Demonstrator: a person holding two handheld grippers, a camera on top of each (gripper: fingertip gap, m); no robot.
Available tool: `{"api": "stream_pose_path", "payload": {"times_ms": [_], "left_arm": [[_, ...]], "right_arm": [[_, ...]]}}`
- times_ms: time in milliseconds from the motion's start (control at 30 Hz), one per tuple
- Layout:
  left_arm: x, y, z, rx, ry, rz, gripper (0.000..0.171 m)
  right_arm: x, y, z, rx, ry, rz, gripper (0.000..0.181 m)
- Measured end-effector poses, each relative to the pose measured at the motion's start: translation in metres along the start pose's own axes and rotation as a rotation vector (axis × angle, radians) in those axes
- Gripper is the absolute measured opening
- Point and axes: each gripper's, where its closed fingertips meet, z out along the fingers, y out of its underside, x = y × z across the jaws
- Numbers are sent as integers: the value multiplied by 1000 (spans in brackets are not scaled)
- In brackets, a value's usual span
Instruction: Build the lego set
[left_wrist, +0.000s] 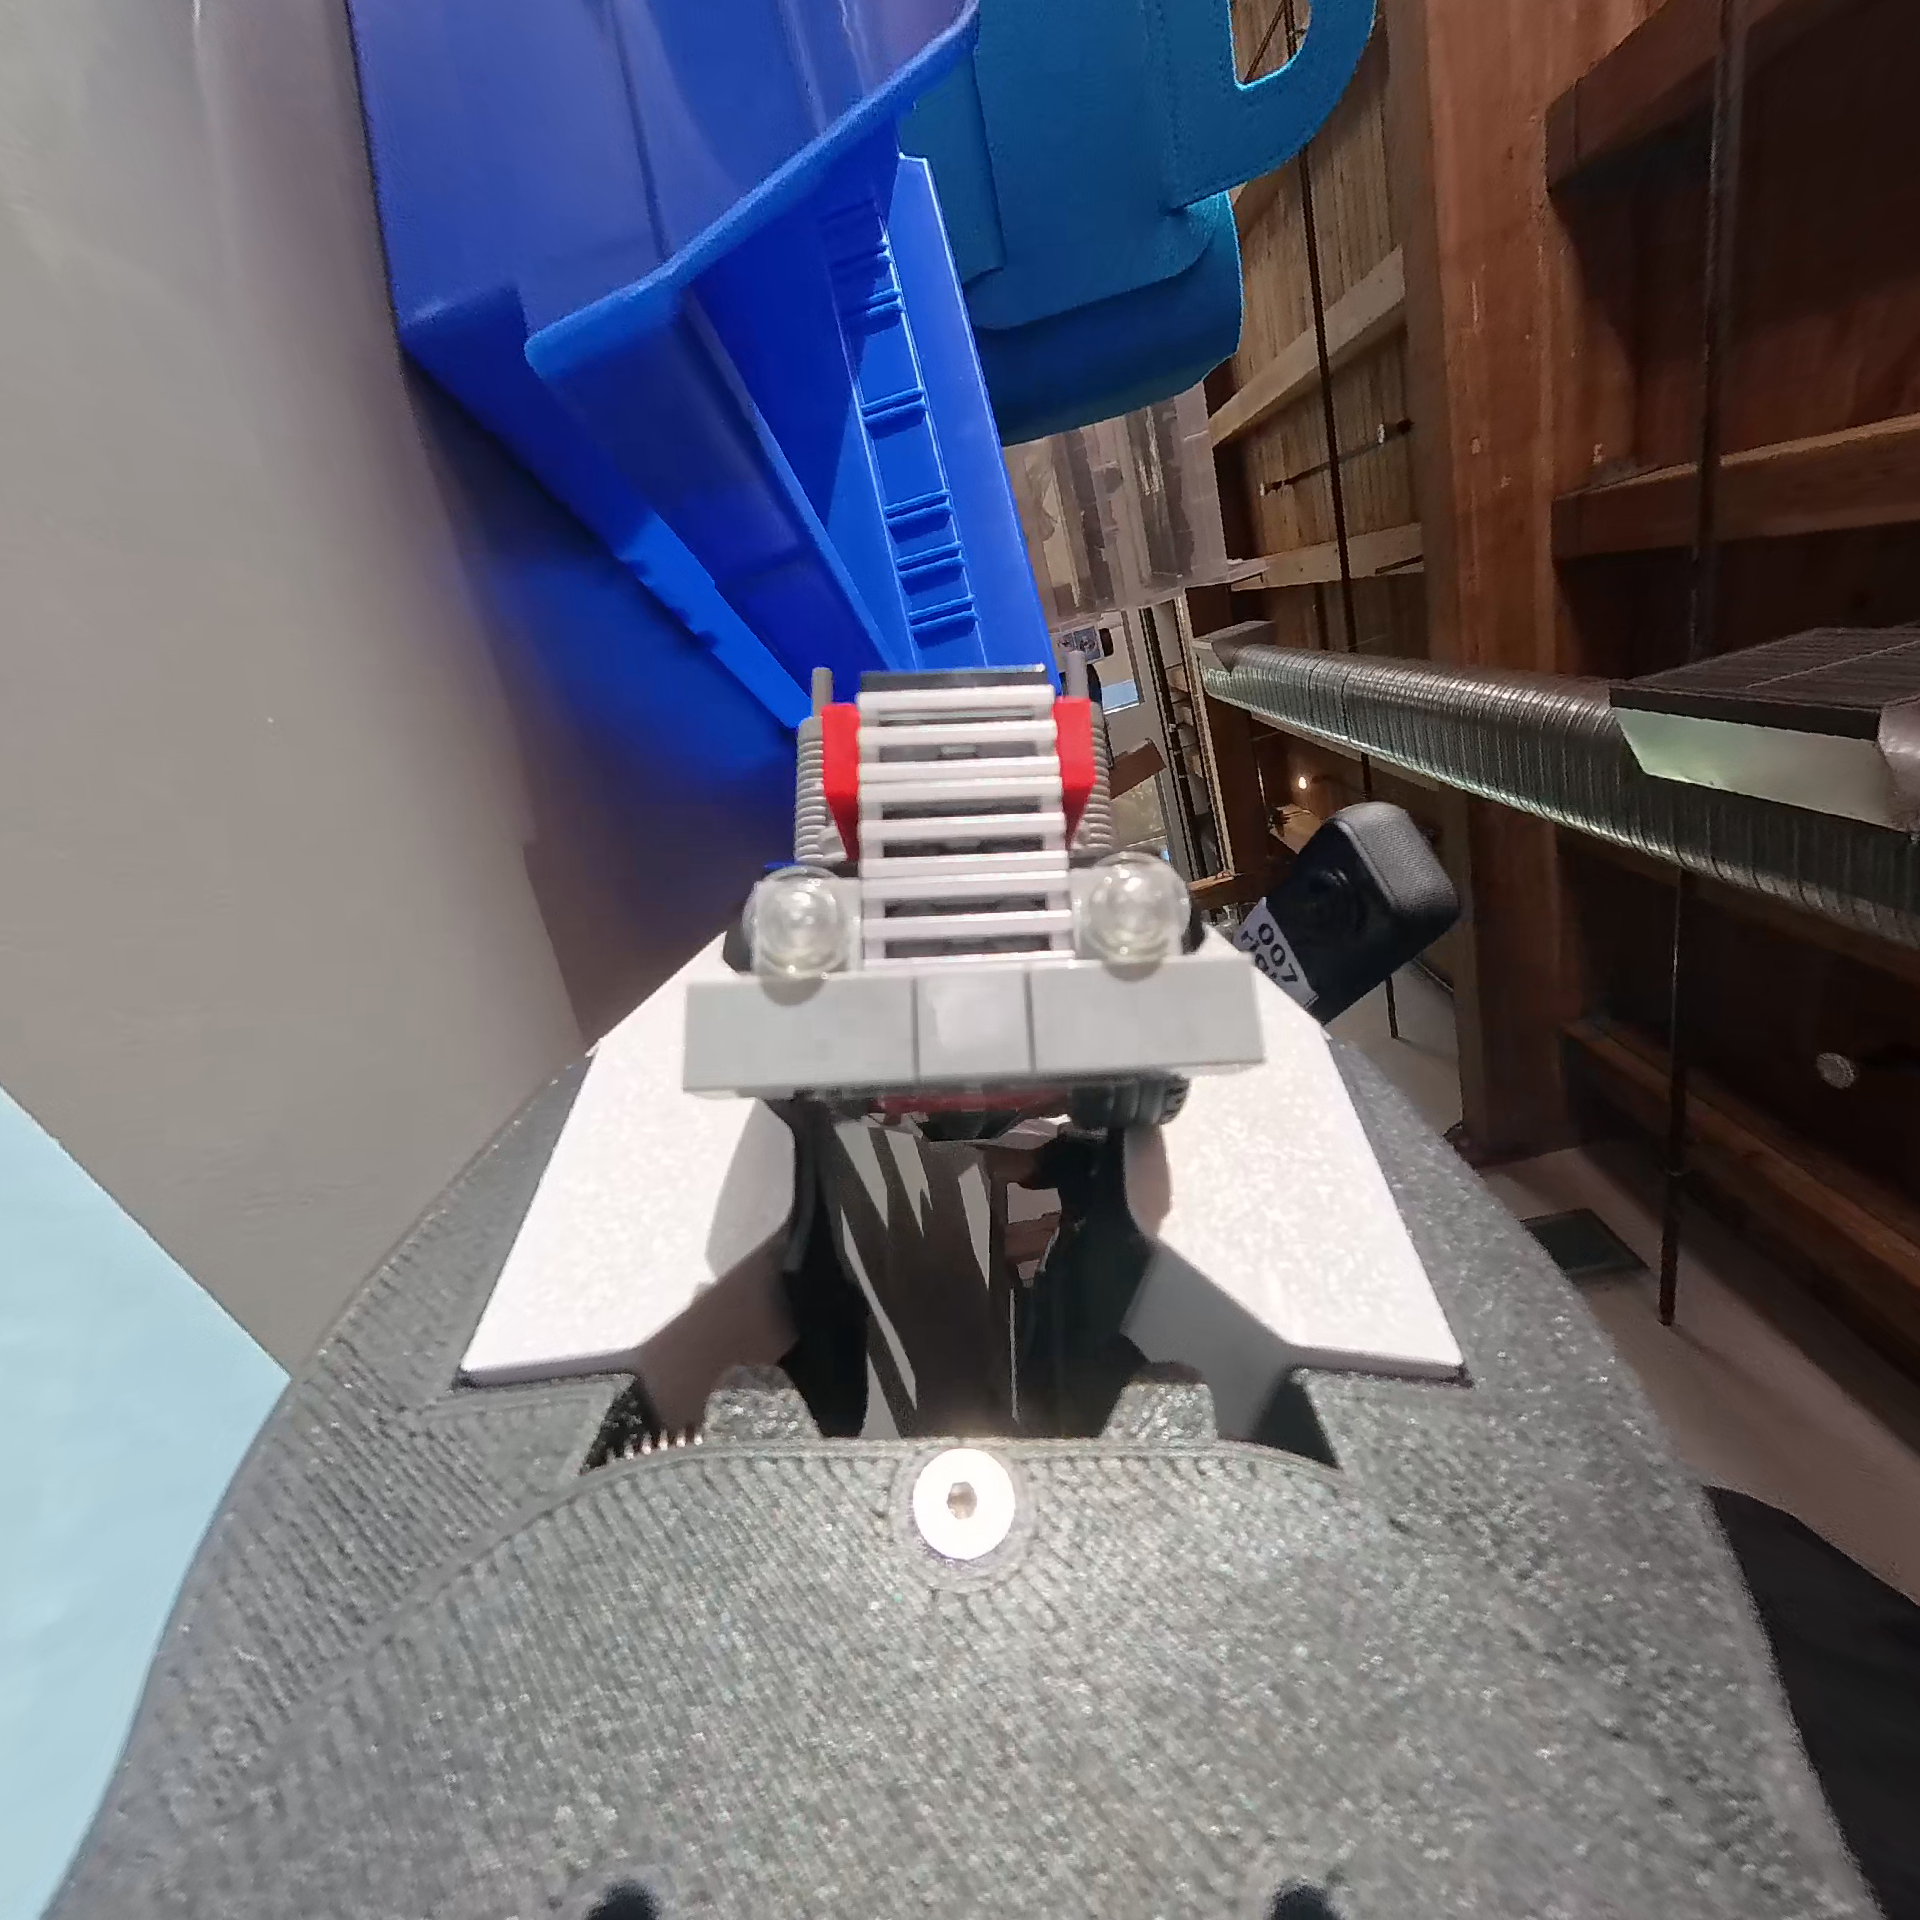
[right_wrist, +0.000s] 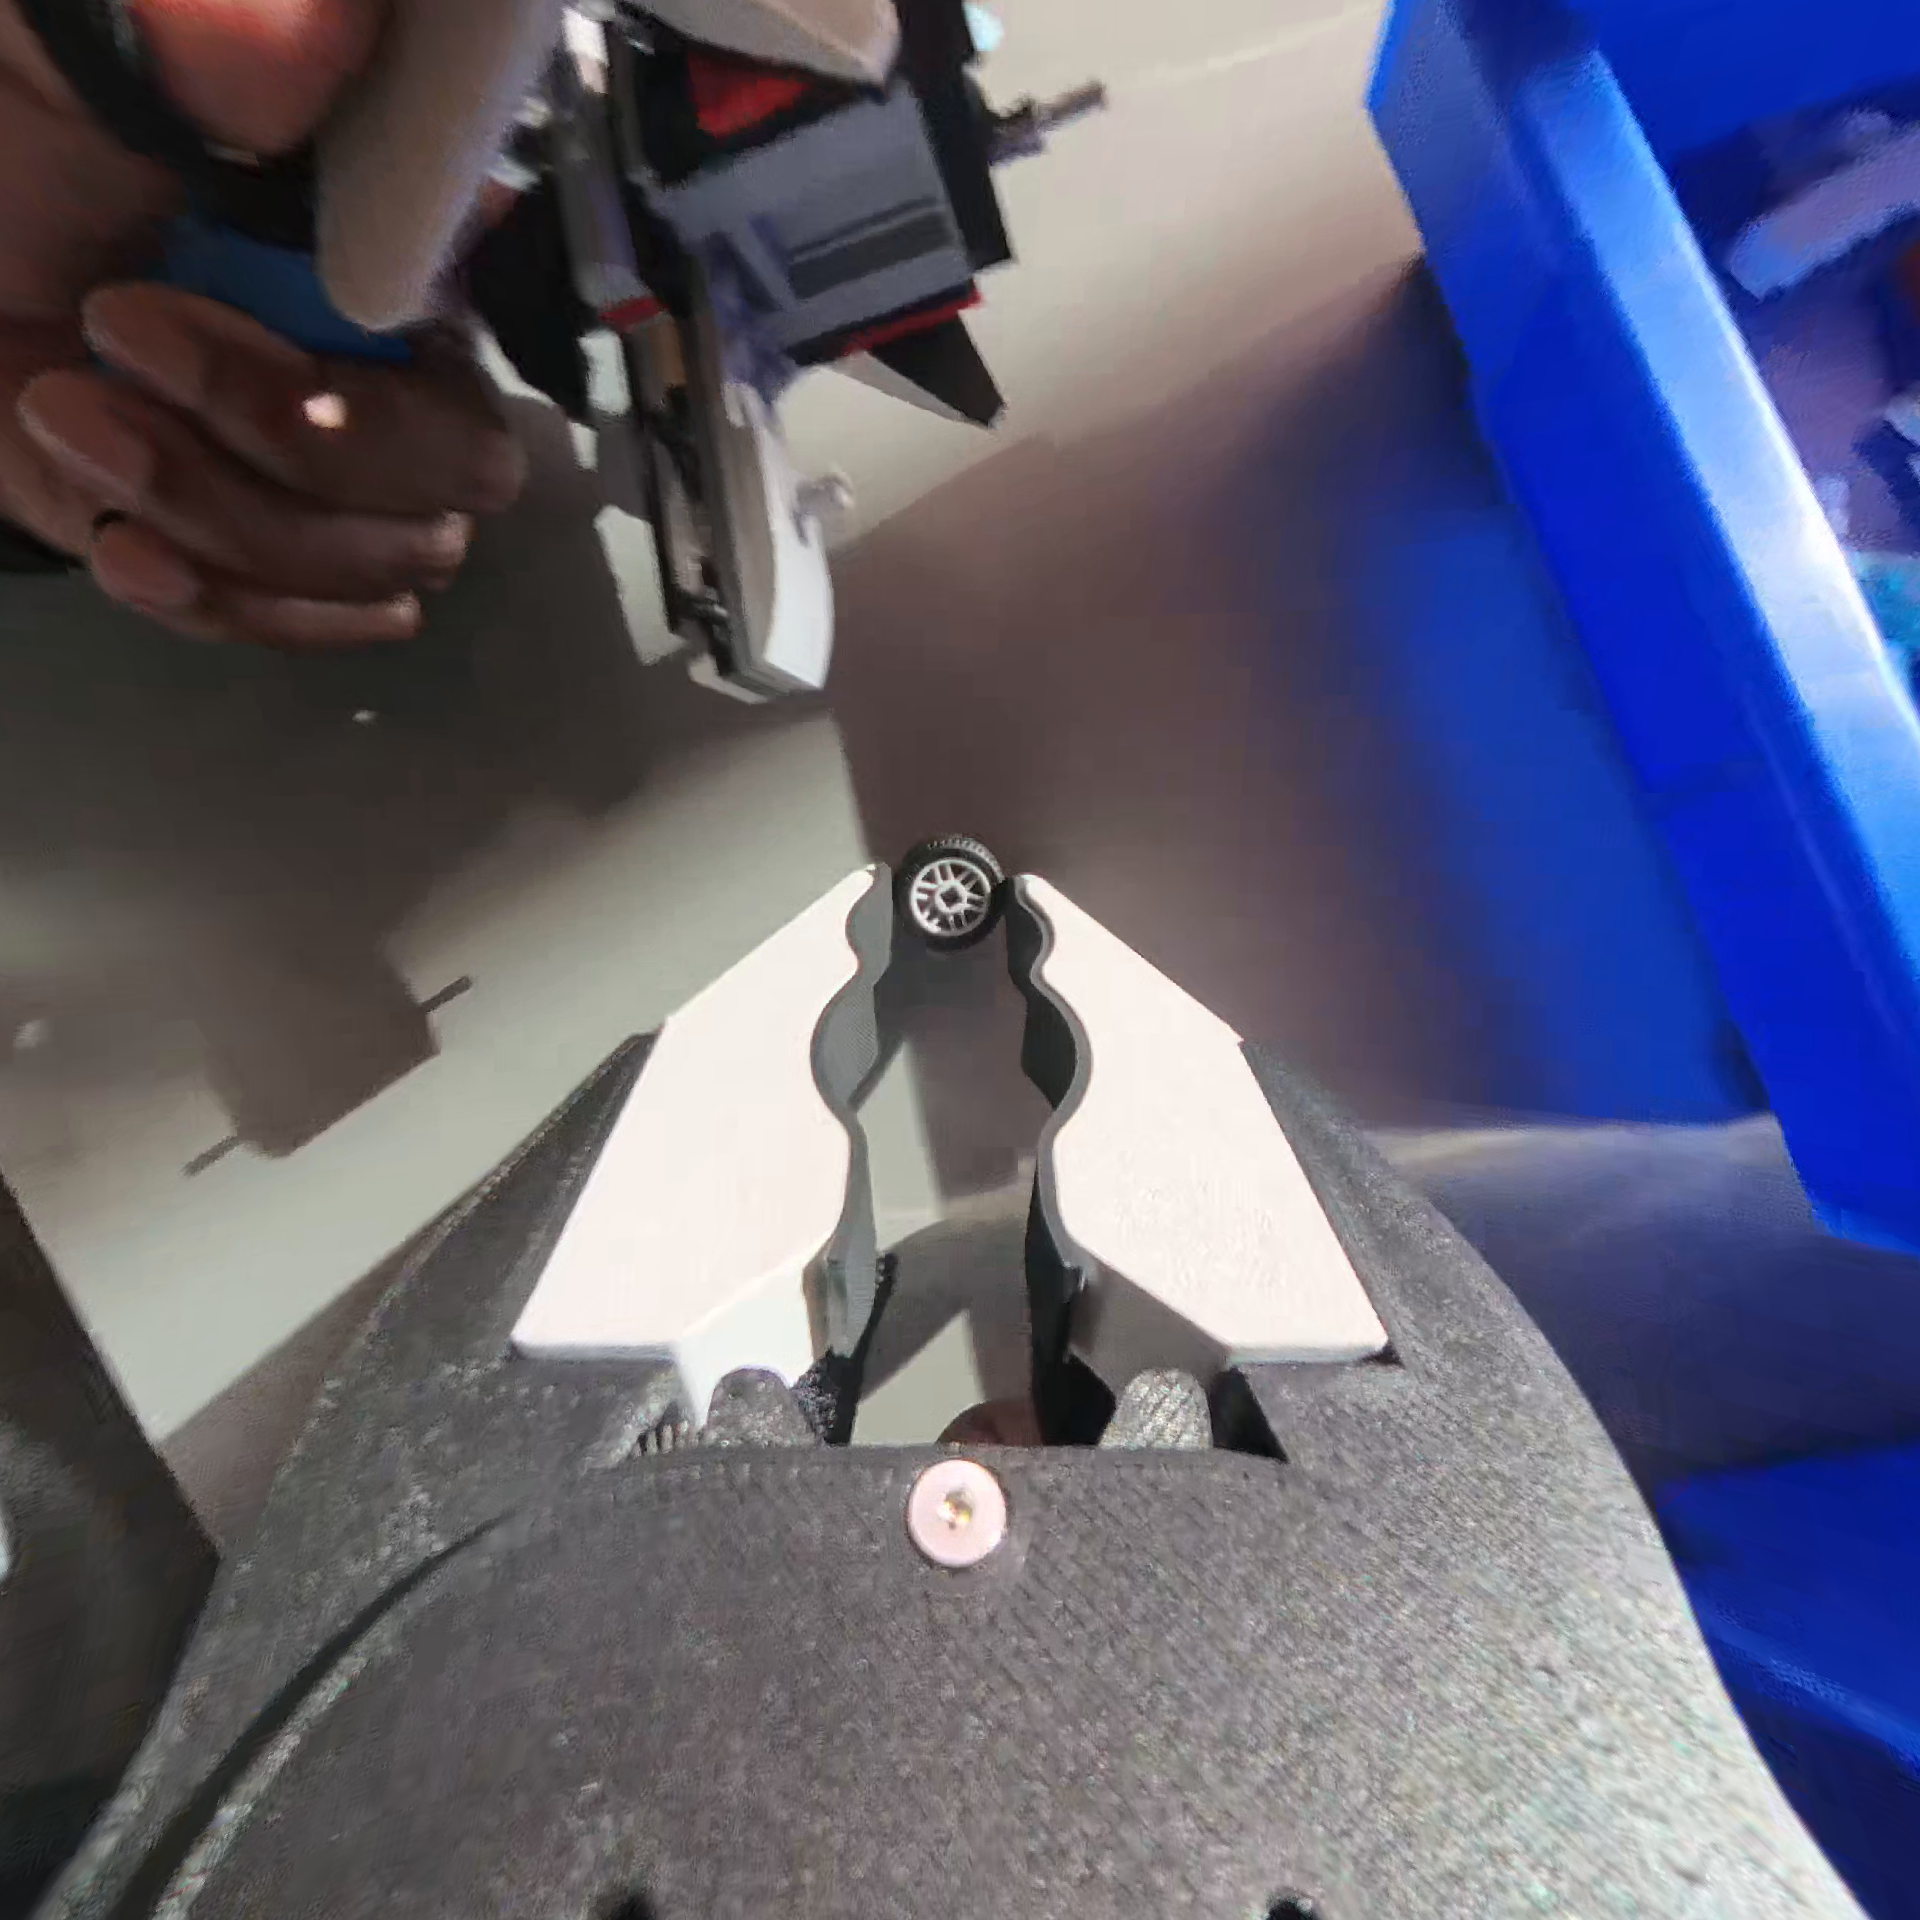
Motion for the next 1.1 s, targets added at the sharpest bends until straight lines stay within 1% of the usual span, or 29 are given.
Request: {"api": "stream_pose_path", "payload": {"times_ms": [133,200,333,467,567,733,900,1100], "left_arm": [[0,0,0,-2,2,-1,55],[0,0,0,-3,3,0,56],[0,0,0,-3,3,-2,56],[0,0,0,-2,2,-2,56],[0,-1,0,3,4,-3,55],[-1,-4,-2,13,2,-6,55],[-1,-4,-2,15,1,-6,56],[-3,-10,-5,32,-8,-8,55]], "right_arm": [[7,14,-5,-4,99,15,28],[9,19,-9,-3,149,13,33],[8,25,-13,7,191,-9,35],[9,16,-6,33,196,-10,33],[8,9,-3,44,191,-28,20],[9,-6,-5,54,190,-86,18],[12,-24,6,69,172,-107,20],[11,-26,16,59,177,-139,22]]}}
